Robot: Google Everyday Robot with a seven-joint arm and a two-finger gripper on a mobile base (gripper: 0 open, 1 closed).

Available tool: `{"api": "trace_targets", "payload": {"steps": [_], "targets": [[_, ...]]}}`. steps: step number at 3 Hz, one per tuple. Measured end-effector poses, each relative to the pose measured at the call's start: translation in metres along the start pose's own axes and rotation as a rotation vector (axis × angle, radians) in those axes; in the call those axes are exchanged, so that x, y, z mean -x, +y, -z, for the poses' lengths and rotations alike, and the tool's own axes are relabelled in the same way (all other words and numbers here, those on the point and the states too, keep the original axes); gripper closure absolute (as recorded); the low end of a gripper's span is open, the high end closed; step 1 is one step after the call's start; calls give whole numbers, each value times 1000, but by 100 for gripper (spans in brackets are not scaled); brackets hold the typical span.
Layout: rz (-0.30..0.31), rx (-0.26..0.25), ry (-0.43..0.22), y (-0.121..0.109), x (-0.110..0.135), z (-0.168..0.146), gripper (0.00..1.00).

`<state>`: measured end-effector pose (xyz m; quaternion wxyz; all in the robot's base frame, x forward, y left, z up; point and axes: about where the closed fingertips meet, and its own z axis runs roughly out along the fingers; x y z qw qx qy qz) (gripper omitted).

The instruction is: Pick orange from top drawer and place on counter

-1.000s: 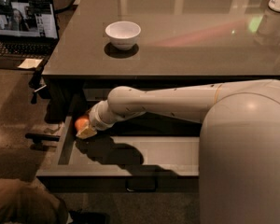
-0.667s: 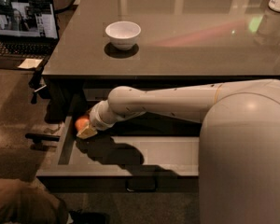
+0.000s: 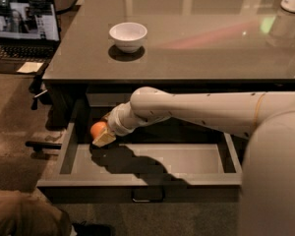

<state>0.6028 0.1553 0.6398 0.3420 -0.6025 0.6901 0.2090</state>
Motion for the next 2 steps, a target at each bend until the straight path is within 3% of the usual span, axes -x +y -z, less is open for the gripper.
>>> {"api": "trace_targets", "payload": {"steps": [2], "targets": [[30, 21, -38, 8, -6, 118, 100]]}}
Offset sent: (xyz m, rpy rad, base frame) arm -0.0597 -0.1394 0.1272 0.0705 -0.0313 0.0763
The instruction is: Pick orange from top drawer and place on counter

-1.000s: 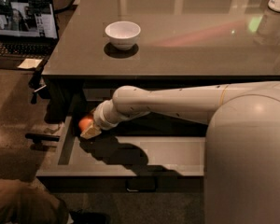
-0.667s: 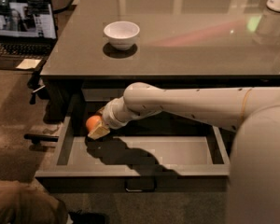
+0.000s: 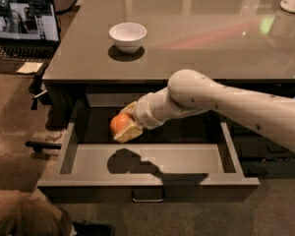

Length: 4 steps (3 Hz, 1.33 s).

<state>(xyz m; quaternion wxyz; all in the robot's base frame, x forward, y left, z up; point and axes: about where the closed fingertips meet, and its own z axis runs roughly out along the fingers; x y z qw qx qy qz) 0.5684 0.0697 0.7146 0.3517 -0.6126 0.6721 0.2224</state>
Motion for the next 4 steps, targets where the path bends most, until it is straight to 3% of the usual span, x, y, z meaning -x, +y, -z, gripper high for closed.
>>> {"api": "trace_targets", "payload": {"steps": [1, 3, 4], "targets": [[38, -2, -70, 3, 27, 38, 100], [119, -58, -217, -5, 118, 77, 100], [88, -126, -249, -31, 142, 87, 100]]}}
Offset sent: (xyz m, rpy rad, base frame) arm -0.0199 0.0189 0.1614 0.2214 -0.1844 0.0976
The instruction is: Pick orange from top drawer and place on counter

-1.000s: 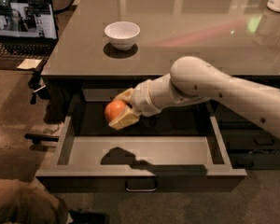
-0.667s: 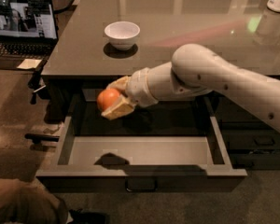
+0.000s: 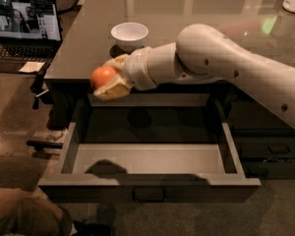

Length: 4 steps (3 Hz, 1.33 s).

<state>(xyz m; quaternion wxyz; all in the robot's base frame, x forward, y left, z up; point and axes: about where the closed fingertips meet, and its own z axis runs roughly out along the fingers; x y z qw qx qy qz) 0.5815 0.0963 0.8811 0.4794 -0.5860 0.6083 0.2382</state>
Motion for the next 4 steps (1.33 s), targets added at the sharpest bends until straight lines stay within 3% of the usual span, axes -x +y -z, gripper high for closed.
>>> {"api": "trace_targets", "payload": {"steps": [2, 4], "targets": [[-163, -184, -23, -75, 4, 7, 100], [-346, -370, 17, -131, -25, 3, 100]]}}
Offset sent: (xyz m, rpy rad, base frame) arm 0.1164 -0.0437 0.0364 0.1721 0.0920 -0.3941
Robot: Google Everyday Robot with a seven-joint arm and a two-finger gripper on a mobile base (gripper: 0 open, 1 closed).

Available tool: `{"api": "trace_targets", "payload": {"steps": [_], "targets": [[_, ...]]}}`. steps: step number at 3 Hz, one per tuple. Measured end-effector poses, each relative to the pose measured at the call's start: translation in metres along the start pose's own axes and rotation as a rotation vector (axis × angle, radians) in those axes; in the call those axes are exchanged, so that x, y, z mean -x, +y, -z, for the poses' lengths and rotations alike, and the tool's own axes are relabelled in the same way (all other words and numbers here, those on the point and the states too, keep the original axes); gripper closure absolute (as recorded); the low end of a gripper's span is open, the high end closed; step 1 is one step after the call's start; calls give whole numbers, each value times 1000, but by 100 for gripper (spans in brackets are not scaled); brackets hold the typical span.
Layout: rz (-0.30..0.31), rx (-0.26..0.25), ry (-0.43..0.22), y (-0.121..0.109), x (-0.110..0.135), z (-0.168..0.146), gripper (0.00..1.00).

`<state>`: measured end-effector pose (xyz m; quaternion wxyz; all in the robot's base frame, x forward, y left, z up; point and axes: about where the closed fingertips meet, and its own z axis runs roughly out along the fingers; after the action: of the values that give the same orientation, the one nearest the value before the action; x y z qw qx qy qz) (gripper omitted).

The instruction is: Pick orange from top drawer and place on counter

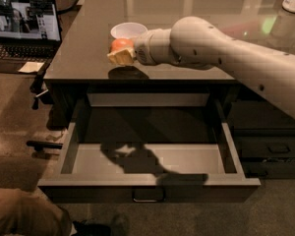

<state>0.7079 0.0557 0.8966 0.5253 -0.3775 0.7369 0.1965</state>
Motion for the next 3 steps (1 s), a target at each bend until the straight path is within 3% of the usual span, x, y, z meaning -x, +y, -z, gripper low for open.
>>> {"api": "trace_targets", "payload": {"steps": [1, 3], "targets": [[-45, -85, 38, -16, -15, -4, 100], [-83, -200, 68, -35, -33, 9, 58]]}}
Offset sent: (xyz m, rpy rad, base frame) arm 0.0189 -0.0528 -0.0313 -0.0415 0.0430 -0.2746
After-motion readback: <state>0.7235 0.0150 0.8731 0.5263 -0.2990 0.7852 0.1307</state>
